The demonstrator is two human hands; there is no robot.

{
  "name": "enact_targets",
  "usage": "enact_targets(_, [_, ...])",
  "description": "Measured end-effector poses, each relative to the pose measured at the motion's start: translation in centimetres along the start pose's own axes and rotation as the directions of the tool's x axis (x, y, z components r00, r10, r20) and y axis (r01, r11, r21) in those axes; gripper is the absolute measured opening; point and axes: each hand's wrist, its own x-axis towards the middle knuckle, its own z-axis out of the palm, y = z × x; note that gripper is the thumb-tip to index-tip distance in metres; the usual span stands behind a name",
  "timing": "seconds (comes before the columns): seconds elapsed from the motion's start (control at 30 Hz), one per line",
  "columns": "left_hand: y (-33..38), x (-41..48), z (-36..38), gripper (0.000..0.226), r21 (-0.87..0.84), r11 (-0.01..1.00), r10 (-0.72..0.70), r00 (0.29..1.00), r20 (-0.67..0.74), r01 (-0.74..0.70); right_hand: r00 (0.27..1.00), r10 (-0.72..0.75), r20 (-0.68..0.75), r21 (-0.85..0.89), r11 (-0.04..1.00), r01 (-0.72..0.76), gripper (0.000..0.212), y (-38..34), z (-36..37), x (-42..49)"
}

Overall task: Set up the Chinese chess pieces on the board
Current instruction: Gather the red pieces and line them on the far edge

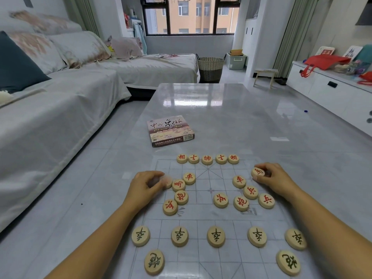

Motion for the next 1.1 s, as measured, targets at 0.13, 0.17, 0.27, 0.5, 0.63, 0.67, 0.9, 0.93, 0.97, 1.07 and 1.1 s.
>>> enact_targets(0.13, [0.4,0.7,-0.1,0.043,0.227,0.971,0.037,0.985,0.171,-0.076,1.000,0.027,0.013,0.040,0.999,-0.027,0.042,-0.2,-0.1,0.1])
enact_targets(0.17, [0.8,1.0,-0.1,0.045,0.246,0.966,0.027,0.978,0.205,-0.078,0.999,0.026,0.020,0.044,0.999,-0.027,0.043,-0.2,-0.1,0.1])
enact_targets(0.27, [2.2,1.9,0.6,0.045,0.350,0.932,-0.011,0.956,0.294,-0.097,0.998,0.018,0.052,0.036,0.999,-0.020,0.045,0.1,-0.4,0.0])
enact_targets(0.5, [3.9,3.0,2.4,0.038,0.348,0.936,-0.151,0.958,0.242,0.059,0.996,0.046,-0.077,-0.084,0.995,-0.052,0.042,-0.3,0.6,1.4])
enact_targets(0.63, [4.1,3.2,2.2,0.029,0.349,0.932,-0.181,0.958,0.223,0.095,0.986,0.042,-0.161,-0.232,0.970,-0.079,0.043,-1.3,1.0,3.1])
enact_targets(0.67, [4.1,3.3,2.1,0.028,0.354,0.930,-0.185,0.957,0.225,0.096,0.985,0.052,-0.165,-0.233,0.968,-0.090,0.043,-1.5,1.0,3.6])
enact_targets(0.9, [4.6,3.1,1.8,0.039,0.417,0.908,-0.154,0.946,0.284,0.023,0.977,0.041,-0.209,-0.195,0.977,-0.082,0.043,-1.7,2.1,4.9])
enact_targets(0.93, [4.7,3.0,1.8,0.040,0.421,0.907,-0.145,0.946,0.290,0.010,0.974,0.032,-0.226,-0.198,0.977,-0.078,0.043,-1.6,2.2,4.9])
enact_targets(0.97, [4.8,2.9,1.7,0.040,0.427,0.904,-0.134,0.945,0.297,-0.006,0.972,0.025,-0.234,-0.199,0.977,-0.073,0.043,-1.5,2.3,4.8])
enact_targets(1.07, [5.0,2.6,1.6,0.040,0.424,0.905,-0.114,0.944,0.310,-0.030,0.971,0.012,-0.237,-0.200,0.978,-0.061,0.043,-1.5,2.4,4.7])
enact_targets(1.1, [5.0,2.4,1.5,0.039,0.414,0.910,-0.112,0.942,0.316,-0.031,0.972,0.009,-0.237,-0.199,0.978,-0.057,0.043,-1.4,2.4,4.7])
